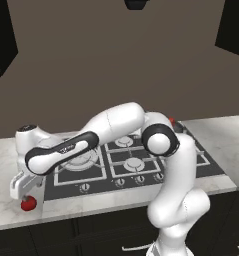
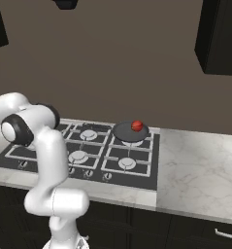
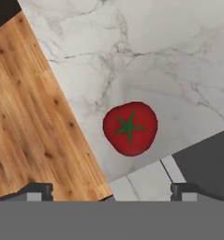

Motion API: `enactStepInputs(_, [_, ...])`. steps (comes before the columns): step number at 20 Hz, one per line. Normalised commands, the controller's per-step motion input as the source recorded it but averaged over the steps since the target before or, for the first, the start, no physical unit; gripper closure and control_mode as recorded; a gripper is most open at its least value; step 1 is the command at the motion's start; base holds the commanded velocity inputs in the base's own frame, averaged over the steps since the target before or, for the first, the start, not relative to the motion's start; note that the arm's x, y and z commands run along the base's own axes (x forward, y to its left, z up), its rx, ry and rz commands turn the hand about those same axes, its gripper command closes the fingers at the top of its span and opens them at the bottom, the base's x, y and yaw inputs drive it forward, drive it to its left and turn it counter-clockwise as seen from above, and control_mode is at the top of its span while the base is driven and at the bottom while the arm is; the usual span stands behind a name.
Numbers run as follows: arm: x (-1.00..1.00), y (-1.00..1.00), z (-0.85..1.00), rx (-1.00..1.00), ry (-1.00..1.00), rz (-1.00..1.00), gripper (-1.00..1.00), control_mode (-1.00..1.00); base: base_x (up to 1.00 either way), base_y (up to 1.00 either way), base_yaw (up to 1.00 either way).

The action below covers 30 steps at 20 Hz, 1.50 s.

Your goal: Place the pan on the rear right burner on the stove. Then place the tomato and the onion in the pan and turn on the rear right burner.

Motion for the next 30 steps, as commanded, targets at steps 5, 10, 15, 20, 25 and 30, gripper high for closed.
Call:
enactStepInputs(5, [0.06,0.16,-0.05,-0.05,-0.05,0.06,-1.0,-1.0,0.0,0.0,0.0])
enactStepInputs(10, [0.31,0.01,-0.02,-0.06,-0.02,0.01,-1.0,-1.0,0.0,0.0,0.0])
enactStepInputs(15, [0.19,0.0,-0.25,-0.04,0.0,0.01,-1.0,-1.0,0.0,0.0,0.0])
enactStepInputs(20, [0.0,0.0,-0.27,-0.03,0.0,0.0,-1.0,-1.0,0.0,0.0,0.0])
enactStepInputs(25, [0.0,0.0,-0.07,0.0,0.0,0.0,-1.0,-1.0,0.0,0.0,0.0])
enactStepInputs(30, [0.0,0.0,-0.06,0.0,0.02,0.0,-1.0,-1.0,0.0,0.0,0.0])
